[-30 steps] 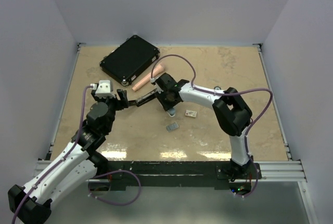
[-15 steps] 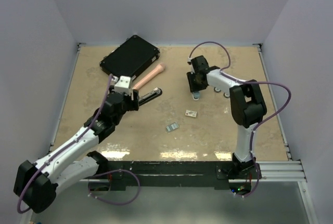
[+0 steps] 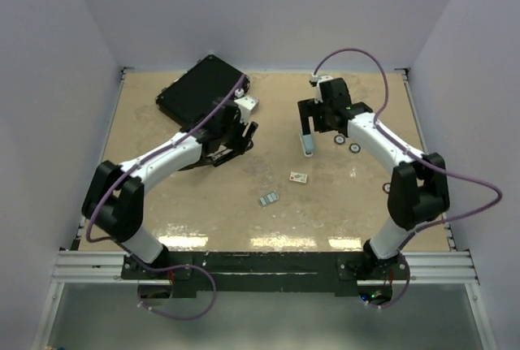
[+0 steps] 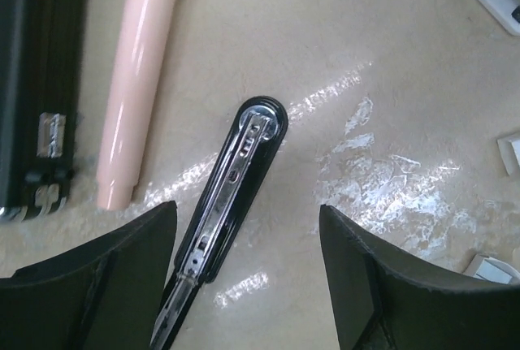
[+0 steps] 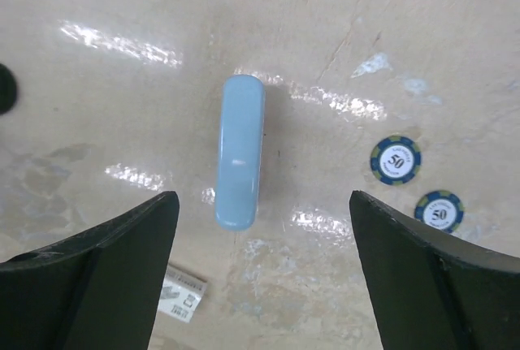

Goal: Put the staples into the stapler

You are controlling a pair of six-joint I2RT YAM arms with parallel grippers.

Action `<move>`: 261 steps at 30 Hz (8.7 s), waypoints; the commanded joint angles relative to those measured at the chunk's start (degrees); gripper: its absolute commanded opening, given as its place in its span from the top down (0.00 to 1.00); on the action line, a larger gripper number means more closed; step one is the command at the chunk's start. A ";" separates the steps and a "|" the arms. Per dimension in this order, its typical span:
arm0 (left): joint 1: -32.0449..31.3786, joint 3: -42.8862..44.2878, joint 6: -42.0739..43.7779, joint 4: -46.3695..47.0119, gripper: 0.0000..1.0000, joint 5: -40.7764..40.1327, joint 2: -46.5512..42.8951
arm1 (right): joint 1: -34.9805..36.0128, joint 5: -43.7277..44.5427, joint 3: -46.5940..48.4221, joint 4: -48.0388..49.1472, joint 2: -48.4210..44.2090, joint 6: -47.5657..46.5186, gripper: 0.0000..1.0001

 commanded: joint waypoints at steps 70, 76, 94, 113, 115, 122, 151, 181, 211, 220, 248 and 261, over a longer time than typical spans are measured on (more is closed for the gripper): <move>-16.88 -4.11 27.78 -18.28 0.35 26.90 14.81 | 0.18 -3.45 -27.34 7.36 -44.25 2.02 0.09; -17.50 -4.73 27.43 -18.46 0.34 27.34 14.28 | 0.18 -4.25 -27.08 7.28 -43.63 2.11 0.09; -11.28 -11.84 11.62 2.88 0.20 15.40 -8.88 | 0.45 -13.64 -19.61 0.69 -38.45 2.37 0.09; -4.67 -33.64 3.60 18.54 0.11 -32.15 -57.17 | 24.25 -14.09 -24.00 1.29 -20.61 9.40 0.36; -4.75 -35.13 4.31 19.24 0.11 -35.66 -58.93 | 25.31 -14.70 -23.91 3.49 -18.07 9.57 0.44; -4.75 -36.99 6.33 22.85 0.12 -38.05 -58.50 | 26.72 -14.53 -22.68 8.06 -11.21 10.81 0.64; -4.75 -35.58 5.19 21.18 0.14 -32.16 -53.40 | 29.09 -11.02 -20.40 0.16 -8.65 14.50 0.72; -4.75 -35.93 5.37 21.35 0.15 -32.86 -55.33 | 32.96 -7.50 -14.33 -3.27 -0.83 10.10 0.71; -4.75 -35.67 5.37 21.18 0.16 -31.81 -54.80 | 34.11 1.12 -12.40 -8.10 0.66 13.00 0.80; -4.67 -35.75 5.28 21.18 0.16 -31.63 -54.71 | 34.11 -2.58 -12.92 -6.70 2.07 13.18 0.75; -4.67 -35.75 5.45 21.00 0.16 -31.46 -55.24 | 33.93 0.32 -8.88 -11.26 -1.27 12.30 0.94; -4.67 -35.75 5.37 20.83 0.16 -31.11 -55.42 | 32.97 -3.28 -10.55 -8.19 -1.09 11.69 0.68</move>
